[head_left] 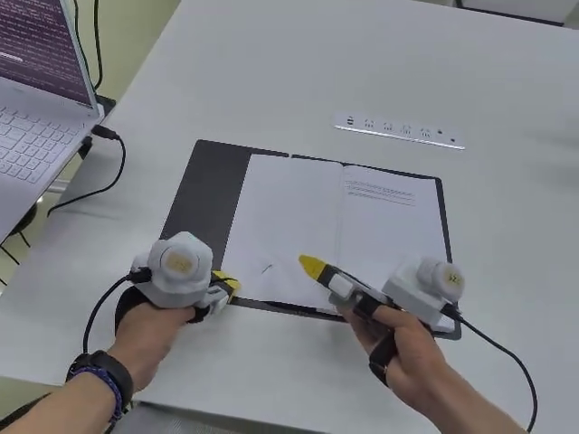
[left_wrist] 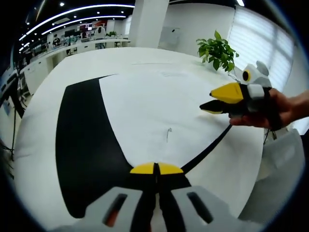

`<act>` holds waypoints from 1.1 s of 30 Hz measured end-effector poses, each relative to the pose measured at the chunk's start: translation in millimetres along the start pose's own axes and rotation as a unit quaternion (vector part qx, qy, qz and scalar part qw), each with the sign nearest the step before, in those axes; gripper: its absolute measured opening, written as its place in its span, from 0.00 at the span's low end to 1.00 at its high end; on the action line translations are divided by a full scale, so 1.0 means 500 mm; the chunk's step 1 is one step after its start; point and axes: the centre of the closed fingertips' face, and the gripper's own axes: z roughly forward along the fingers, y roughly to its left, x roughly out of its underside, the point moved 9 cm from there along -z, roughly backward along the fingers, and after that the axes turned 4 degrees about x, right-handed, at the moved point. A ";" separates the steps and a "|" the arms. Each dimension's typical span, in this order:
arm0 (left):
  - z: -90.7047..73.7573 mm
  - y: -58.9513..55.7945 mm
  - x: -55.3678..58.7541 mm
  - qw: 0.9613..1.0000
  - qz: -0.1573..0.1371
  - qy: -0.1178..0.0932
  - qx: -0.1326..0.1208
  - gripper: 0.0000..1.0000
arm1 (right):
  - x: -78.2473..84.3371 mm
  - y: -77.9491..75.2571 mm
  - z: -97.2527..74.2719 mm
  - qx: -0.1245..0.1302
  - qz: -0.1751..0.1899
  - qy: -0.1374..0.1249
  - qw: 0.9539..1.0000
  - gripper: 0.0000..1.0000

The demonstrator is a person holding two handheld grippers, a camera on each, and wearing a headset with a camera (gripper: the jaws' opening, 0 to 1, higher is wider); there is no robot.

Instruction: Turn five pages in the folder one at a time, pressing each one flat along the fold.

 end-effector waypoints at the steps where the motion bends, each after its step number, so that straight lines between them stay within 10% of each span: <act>1: 0.001 -0.001 -0.001 1.000 0.001 0.000 0.000 0.00 | -0.004 -0.001 0.002 0.000 -0.003 -0.001 1.000 0.32; 33: 0.004 -0.002 0.000 1.000 -0.007 0.003 -0.007 0.00 | -0.095 -0.102 0.102 0.029 0.001 -0.011 1.000 0.00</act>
